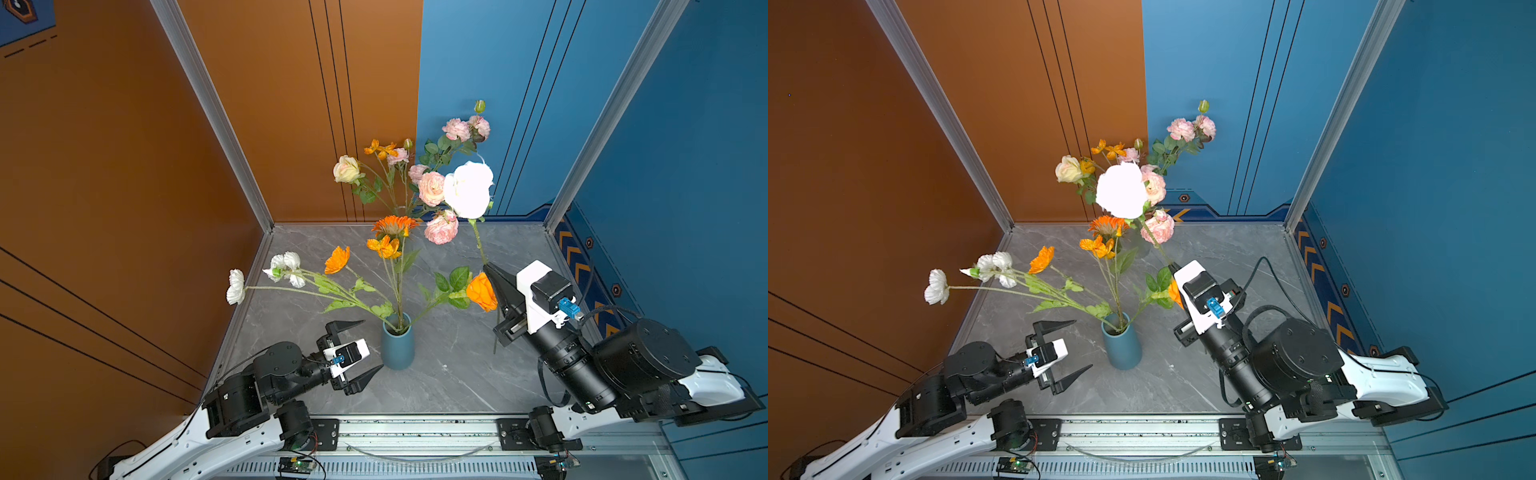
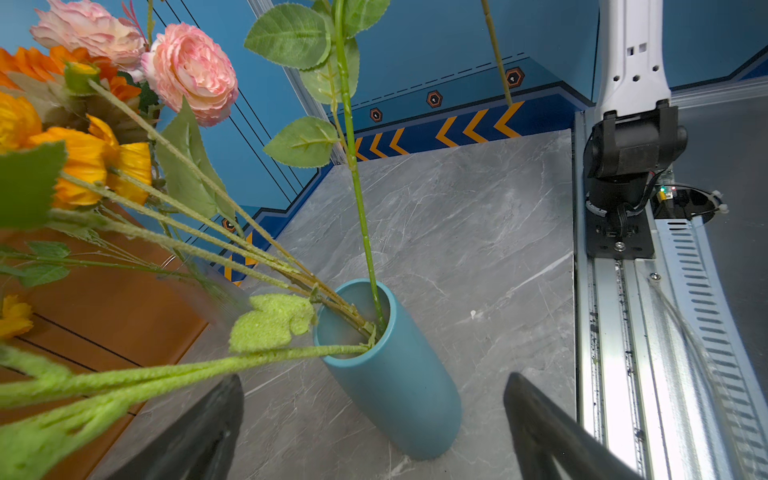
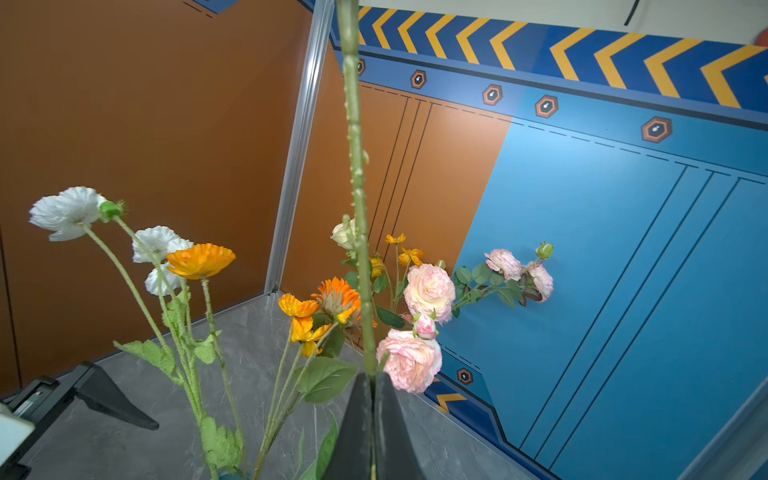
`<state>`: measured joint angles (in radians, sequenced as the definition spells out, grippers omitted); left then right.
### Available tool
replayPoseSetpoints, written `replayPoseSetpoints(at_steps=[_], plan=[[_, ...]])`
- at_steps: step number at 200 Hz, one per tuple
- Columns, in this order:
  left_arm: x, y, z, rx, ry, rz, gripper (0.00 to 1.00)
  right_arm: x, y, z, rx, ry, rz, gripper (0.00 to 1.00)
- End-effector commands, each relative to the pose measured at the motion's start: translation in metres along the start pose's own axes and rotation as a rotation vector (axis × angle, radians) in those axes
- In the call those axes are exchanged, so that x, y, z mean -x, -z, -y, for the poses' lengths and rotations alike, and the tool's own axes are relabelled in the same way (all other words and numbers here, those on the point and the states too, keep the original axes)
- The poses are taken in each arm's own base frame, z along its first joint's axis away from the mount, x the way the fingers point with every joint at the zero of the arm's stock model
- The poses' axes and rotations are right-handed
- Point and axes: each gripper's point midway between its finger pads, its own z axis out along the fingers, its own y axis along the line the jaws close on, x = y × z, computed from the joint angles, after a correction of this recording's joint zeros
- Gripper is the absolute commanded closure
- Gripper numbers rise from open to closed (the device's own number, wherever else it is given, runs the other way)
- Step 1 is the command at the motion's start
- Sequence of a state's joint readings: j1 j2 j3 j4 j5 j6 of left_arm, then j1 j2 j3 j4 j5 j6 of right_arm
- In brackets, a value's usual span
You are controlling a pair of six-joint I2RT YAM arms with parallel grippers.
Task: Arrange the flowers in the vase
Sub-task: 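Carry the white rose over the teal vase with the right gripper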
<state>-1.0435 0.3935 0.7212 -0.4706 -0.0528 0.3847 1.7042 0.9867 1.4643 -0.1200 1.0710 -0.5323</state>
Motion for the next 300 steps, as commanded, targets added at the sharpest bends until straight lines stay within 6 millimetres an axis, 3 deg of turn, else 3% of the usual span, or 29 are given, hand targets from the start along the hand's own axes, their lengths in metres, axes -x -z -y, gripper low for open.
replayPoseSetpoints(at_steps=[1,38,99,165,193,233,260,300], plan=[[-0.007,0.001,-0.001,0.017,-0.018,-0.024,0.02,0.006,0.003,-0.019,0.092,-0.01,0.013,1.0],[-0.007,0.002,-0.002,0.022,-0.018,-0.026,0.02,0.018,0.003,-0.037,0.253,-0.183,0.081,1.0],[-0.007,0.0,-0.001,0.015,-0.02,-0.031,0.02,0.011,0.0,-0.052,0.323,-0.181,-0.034,1.0],[-0.007,-0.001,0.001,0.002,-0.017,-0.031,0.02,0.021,0.016,-0.046,0.399,-0.264,-0.05,1.0],[-0.007,-0.002,0.001,-0.003,-0.015,-0.034,0.02,0.032,0.024,-0.054,0.48,-0.318,-0.027,1.0],[-0.007,-0.003,0.0,-0.004,-0.009,-0.037,0.02,0.036,0.019,-0.073,0.512,-0.281,-0.001,1.0],[-0.008,-0.004,0.001,-0.008,-0.007,-0.038,0.02,0.025,0.001,-0.074,0.407,-0.208,0.1,1.0],[-0.01,-0.005,0.0,-0.003,-0.006,-0.048,0.02,0.009,-0.043,-0.041,0.329,-0.406,0.221,1.0]])
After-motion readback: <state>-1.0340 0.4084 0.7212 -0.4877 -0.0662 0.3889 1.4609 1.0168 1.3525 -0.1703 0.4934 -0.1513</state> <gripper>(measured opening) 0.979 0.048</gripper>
